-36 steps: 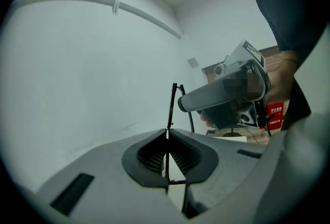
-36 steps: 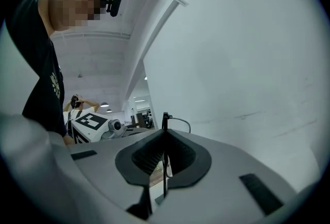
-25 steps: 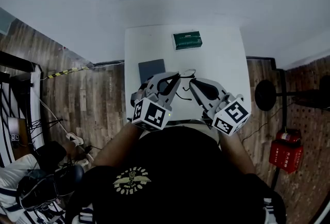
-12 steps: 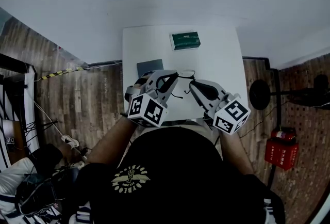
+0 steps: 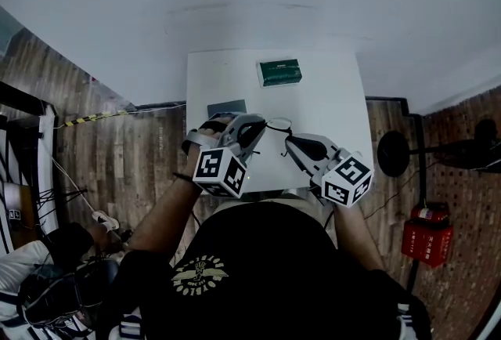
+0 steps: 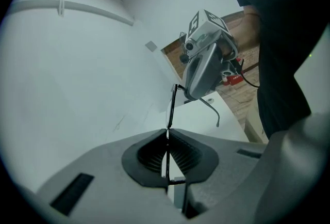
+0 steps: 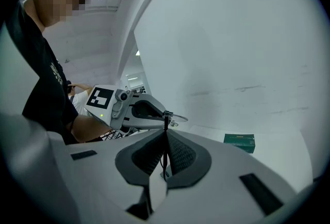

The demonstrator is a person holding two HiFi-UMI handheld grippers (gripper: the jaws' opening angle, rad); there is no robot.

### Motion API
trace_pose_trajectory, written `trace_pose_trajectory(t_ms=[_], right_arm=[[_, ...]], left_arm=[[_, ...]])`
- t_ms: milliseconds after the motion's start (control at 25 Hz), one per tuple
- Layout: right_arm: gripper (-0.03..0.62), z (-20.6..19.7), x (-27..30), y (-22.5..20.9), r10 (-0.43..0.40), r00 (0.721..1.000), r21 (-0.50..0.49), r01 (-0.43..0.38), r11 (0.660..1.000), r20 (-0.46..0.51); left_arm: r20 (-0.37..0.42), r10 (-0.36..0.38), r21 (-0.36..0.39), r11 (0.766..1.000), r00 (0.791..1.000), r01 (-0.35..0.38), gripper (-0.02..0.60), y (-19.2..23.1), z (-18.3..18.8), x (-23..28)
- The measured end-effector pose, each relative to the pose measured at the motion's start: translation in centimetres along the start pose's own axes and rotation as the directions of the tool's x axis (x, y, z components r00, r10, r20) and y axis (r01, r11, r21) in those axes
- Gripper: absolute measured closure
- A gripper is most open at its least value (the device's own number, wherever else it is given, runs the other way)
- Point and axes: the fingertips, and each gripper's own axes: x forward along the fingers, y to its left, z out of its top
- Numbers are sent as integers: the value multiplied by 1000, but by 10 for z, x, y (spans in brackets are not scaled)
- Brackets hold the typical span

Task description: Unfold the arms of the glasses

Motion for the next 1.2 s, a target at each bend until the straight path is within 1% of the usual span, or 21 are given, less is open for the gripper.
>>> trace_pose_trajectory(t_ms=[120,280,360,440,520,600,640,720,800,920,960,1000,1040,1080,1120,1200], right_arm=[[585,-5,-2,-1,18,1000,4,-18,1000,-18],[585,-10,-8,-6,38,999,9,-38,999,-33],[585,-13,-14,-8,48,998,13,-48,999,-34],[585,-16,-23,-11,56,998,21,-55,998,-31],[585,-16,-33,-16,58,998,23,-58,998,-17],[579,-13,-42,-22,54,998,18,-55,998,14],[562,-10,-46,-26,52,998,16,-52,999,32],[487,-4,-55,-32,53,997,18,-54,998,62],[442,4,-67,-40,54,994,15,-56,998,93],[430,19,-86,-58,46,986,5,-47,999,162],[430,24,-93,-63,45,981,3,-46,999,188],[430,28,-100,-68,43,976,0,-44,999,212],[430,33,-106,-73,40,971,-9,-39,999,236],[430,38,-112,-78,37,966,-23,-32,999,258],[431,42,-117,-82,35,960,-40,-25,999,277],[445,48,-127,-88,29,952,-73,-7,997,305]], left_arm=[[-25,18,66,998,1000,-16,562,-2,1,1],[-49,27,149,989,998,-19,563,-2,6,5],[-61,29,176,984,998,-18,561,-5,11,9],[-69,30,179,984,997,-17,563,-9,18,14],[-72,36,153,988,997,-25,563,-13,26,20],[-74,55,108,993,996,-47,563,-13,32,27],[-73,68,81,995,995,-62,563,-13,35,30],[-62,95,18,995,994,-94,563,-11,42,35],[-54,126,-46,991,991,-128,563,-9,47,41],[-48,174,-134,975,984,-179,563,-7,50,51],[-39,191,-177,965,981,-195,563,-6,52,53],[-23,210,-236,949,977,-210,563,-4,53,54],[-6,231,-309,925,973,-222,563,-1,55,54],[8,255,-390,891,967,-232,563,3,56,53],[17,281,-471,849,960,-240,563,9,58,50],[33,347,-609,750,937,-257,563,18,57,41]])
